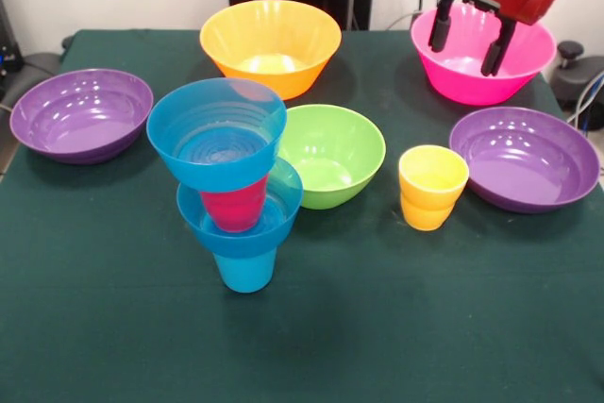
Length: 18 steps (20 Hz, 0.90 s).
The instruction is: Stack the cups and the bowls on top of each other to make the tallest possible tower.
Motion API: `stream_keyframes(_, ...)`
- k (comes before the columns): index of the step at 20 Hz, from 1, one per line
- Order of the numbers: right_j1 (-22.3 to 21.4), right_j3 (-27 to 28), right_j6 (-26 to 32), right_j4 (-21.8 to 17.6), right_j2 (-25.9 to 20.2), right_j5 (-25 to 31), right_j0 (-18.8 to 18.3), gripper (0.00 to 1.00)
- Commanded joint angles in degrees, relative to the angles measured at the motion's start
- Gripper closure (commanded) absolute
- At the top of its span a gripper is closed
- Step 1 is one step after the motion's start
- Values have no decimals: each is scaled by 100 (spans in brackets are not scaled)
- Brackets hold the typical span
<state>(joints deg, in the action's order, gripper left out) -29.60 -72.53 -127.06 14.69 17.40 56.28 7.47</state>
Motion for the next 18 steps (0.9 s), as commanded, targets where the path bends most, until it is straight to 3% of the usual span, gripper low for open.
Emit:
stream_keyframes(1,293,-691,-1219,-85,-178,178,172,0)
stream_keyframes(10,86,-1685,-1144,-130,-8,-731,408,0)
stream_keyframes(13,187,-1780,-1160,-66,-41,-1072,417,0)
stream_keyframes(18,254,-1745,-1128,28,-52,-1172,427,0)
